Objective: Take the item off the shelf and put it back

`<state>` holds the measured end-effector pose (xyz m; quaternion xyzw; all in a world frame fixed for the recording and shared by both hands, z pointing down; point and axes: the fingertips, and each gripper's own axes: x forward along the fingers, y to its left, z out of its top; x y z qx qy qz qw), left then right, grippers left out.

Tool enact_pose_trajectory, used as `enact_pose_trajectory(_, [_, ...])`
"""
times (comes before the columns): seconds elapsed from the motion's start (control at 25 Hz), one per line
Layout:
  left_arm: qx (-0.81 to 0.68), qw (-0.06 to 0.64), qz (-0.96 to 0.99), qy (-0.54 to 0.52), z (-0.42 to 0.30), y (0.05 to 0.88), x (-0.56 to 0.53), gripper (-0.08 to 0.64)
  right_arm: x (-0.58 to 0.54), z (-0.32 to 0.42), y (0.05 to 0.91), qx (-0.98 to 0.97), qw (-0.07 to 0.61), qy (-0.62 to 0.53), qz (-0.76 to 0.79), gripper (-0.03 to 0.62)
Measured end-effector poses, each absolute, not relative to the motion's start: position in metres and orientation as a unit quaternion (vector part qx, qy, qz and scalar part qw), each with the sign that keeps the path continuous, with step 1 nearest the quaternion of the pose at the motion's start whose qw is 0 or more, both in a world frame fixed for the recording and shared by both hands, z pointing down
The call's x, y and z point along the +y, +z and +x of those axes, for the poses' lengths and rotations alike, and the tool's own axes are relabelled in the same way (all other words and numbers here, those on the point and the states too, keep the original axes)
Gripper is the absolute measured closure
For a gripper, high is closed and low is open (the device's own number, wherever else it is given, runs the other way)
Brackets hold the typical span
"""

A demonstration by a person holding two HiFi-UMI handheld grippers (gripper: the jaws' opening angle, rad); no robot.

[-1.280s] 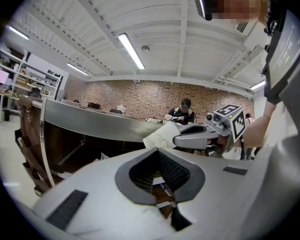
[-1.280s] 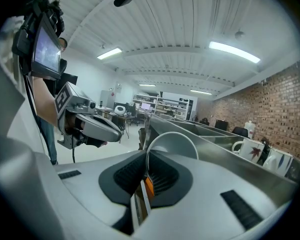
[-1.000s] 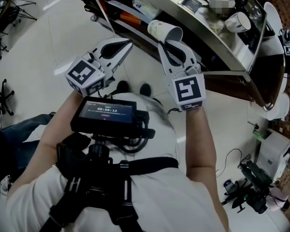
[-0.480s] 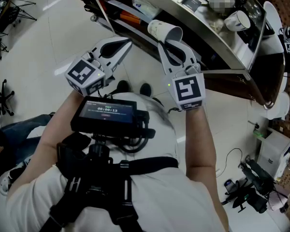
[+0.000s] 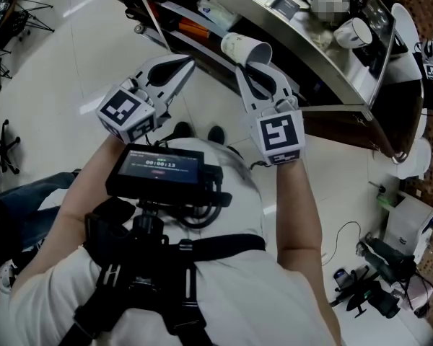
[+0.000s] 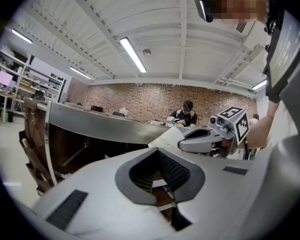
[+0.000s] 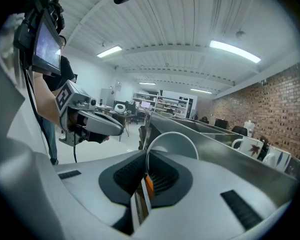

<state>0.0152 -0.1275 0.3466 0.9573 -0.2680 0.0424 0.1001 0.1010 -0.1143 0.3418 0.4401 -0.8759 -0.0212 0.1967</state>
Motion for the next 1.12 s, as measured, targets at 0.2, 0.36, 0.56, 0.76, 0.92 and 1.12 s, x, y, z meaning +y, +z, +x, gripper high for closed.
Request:
enact_pose_trajectory(0.2, [-0.275,0.111,0.954,0.046,0.01,0.357,-0.129,0.56,-0.117,0.099,0.353,-0.875,0.218,-0.025,0.431,0.568])
enact_pose_trajectory(0.36, [-0.279,0.112,0.953,0.046,0.007,0.365,-0.131,0.56,-0.124,0.098,0.37,-0.871,0.256,-0.034,0.419,0.568])
enact_pose_trajectory(0.56, [-0.277,0.114,0.952,0.059,0.007,0.373,-0.132,0.56,-0.138,0.108,0.406,-0.856,0.334,-0.045,0.393,0.568])
enact_pose_trajectory(0.76, [-0.286,0.129,0.948,0.062,0.001,0.389,-0.133,0.56,-0.163,0.137,0.455,-0.813,0.438,-0.053,0.38,0.568])
enact_pose_trajectory(0.92, [-0.286,0.151,0.944,0.061,0.003,0.391,-0.13,0.56,-0.184,0.17,0.504,-0.774,0.508,-0.027,0.377,0.568])
enact_pose_trajectory(1.12, [-0.29,0.16,0.941,0.069,-0.003,0.402,-0.13,0.56,-0.208,0.212,0.543,-0.723,0.57,0.029,0.388,0.568])
